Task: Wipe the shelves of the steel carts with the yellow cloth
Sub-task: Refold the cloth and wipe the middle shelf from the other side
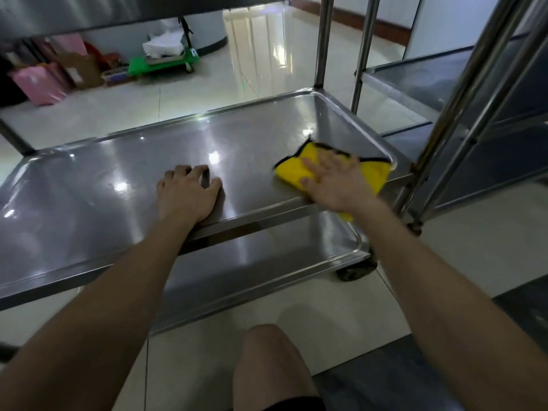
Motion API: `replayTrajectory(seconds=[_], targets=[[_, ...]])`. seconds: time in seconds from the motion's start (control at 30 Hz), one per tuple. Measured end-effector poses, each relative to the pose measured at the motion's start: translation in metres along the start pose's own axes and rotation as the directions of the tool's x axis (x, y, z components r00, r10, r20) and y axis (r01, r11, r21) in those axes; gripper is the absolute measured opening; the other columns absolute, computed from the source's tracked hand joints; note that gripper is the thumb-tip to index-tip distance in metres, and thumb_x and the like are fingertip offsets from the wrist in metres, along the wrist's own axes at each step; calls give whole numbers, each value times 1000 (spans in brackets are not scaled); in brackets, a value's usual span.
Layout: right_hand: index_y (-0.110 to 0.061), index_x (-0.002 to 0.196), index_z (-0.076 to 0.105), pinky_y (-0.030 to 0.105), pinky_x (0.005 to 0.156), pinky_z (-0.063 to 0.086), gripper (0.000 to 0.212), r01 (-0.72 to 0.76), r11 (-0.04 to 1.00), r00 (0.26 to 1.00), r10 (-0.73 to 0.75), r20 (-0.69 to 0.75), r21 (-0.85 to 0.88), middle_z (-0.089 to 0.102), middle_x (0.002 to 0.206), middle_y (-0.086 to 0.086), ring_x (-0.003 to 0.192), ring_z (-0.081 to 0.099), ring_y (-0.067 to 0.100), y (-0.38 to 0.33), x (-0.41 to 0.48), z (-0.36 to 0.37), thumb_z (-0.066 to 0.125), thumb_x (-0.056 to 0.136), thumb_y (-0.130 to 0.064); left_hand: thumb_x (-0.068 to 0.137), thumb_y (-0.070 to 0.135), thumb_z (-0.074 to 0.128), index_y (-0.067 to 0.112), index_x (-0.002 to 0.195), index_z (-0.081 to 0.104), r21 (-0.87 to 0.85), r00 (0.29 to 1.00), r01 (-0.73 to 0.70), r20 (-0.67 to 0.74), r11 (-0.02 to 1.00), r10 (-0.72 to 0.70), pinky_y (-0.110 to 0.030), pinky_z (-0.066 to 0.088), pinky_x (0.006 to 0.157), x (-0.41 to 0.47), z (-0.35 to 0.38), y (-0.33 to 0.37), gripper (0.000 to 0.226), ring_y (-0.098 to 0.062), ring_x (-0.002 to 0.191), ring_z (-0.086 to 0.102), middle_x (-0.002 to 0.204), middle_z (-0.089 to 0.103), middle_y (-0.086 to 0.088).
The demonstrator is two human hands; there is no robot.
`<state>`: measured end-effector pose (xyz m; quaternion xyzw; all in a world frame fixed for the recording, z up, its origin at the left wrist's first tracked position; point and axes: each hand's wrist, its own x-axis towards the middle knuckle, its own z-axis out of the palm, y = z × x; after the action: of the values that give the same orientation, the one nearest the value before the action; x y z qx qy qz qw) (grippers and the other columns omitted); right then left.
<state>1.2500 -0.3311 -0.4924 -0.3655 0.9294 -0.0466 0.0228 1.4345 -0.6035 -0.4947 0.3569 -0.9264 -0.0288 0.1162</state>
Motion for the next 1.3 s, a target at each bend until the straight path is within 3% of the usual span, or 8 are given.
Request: replayTrajectory(seconds=[0.13, 0.2, 0.37, 0.53, 0.67, 0.87, 1.1, 1.3], targets=[[-45, 167, 21, 64, 130, 1, 73, 300, 952, 954, -299, -30, 63, 14, 180, -3, 166, 10, 25, -118, -31, 15, 6, 100, -68, 112, 30, 50, 20, 143, 68, -453, 995, -9, -96, 892, -39, -45, 39, 121, -11, -22, -7, 38, -36, 140, 52, 146, 63, -16], [-46, 167, 20, 63, 131, 1, 70, 339, 939, 940, -337, -43, 61, 13, 180, -4, 166, 9, 23, -132, -32, 18, 8, 102, -68, 111, 22, 53, 18, 140, 70, -532, 991, -30, -126, 846, -45, -44, 41, 121, -25, -33, -33, 34, -32, 138, 55, 143, 65, -12], [-49, 168, 12, 62, 131, 2, 69, 341, 940, 939, -340, -47, 19, 7, 180, -9, 167, 4, 19, -122, -26, 20, 5, 103, -73, 110, 32, 56, 16, 126, 75, -198, 998, -65, -36, 978, 59, -50, 47, 112, -73, -54, -156, 30, -37, 125, 62, 129, 72, -12], [-51, 167, 8, 63, 131, -1, 74, 277, 960, 961, -277, -9, 36, 2, 180, -9, 167, 0, 21, -138, -19, 20, 1, 98, -75, 108, 58, 44, 25, 133, 68, 16, 1000, 12, -11, 1000, -12, -56, 46, 106, -94, -70, -232, 47, -36, 126, 58, 135, 69, -8], [-48, 169, 2, 66, 129, -7, 68, 354, 935, 933, -355, 61, 34, -6, 180, -6, 167, -7, 24, -208, -11, 24, 9, 104, -69, 104, 56, 51, 28, 132, 63, 30, 999, 31, -45, 999, -30, -54, 44, 104, -97, -58, -235, 41, -35, 125, 55, 137, 62, -7], [-53, 167, 2, 61, 129, -14, 70, 630, 772, 759, -635, 146, 82, -10, 179, -13, 165, -12, 17, -310, 29, 34, 15, 102, -76, 107, 50, 54, 30, 132, 59, -1, 997, -14, -79, 1000, 14, -51, 42, 103, -106, -51, -246, 32, -32, 123, 54, 135, 61, -3], [-53, 167, 6, 63, 128, -12, 76, 438, 896, 888, -444, 122, 74, -3, 180, -14, 166, -8, 16, -317, 174, 33, 15, 97, -83, 109, 53, 50, 33, 134, 56, -17, 993, -16, -113, 1000, 14, -48, 40, 113, -119, -47, -245, 33, -25, 130, 52, 142, 58, 5], [-51, 166, 8, 70, 122, -14, 76, 427, 901, 891, -434, 132, 77, -2, 180, -8, 166, -7, 25, -385, 233, 38, 15, 95, -77, 107, 55, 45, 32, 132, 57, 4, 982, -40, -187, 999, 40, -46, 42, 109, -117, -42, -245, 36, -23, 125, 54, 138, 60, 6]])
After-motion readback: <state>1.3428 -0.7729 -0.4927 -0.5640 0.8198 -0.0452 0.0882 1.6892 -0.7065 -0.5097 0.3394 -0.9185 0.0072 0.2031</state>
